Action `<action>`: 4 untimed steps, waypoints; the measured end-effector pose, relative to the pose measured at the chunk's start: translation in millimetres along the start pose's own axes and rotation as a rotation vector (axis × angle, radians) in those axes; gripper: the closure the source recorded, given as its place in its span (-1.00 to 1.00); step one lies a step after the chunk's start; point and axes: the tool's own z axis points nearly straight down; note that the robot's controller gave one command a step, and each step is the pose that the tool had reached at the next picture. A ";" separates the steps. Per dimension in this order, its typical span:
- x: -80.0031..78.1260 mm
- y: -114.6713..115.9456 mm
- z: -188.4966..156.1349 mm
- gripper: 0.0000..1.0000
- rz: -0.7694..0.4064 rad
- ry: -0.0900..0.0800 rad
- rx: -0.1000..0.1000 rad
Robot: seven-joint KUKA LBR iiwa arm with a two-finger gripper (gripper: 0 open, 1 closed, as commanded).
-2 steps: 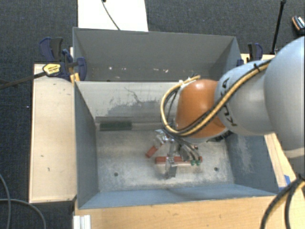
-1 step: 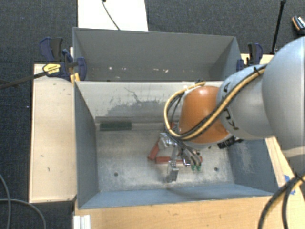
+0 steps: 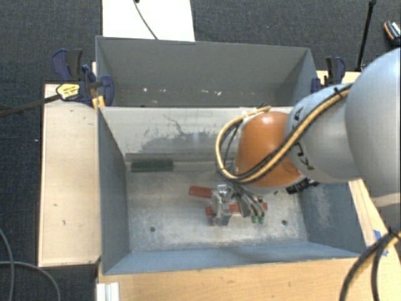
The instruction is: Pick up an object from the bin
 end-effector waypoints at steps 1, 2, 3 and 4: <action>1.6 0.0 1.7 -1.00 0.001 0.005 0.000; -50.2 -81.6 1.2 -1.00 0.077 -0.003 0.005; -48.2 -75.5 1.2 1.00 0.070 0.003 0.001; -18.4 -67.9 -131.7 1.00 -0.127 -0.004 0.001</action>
Offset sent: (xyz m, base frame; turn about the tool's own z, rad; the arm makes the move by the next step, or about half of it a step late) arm 0.0000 0.0000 0.0000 0.0000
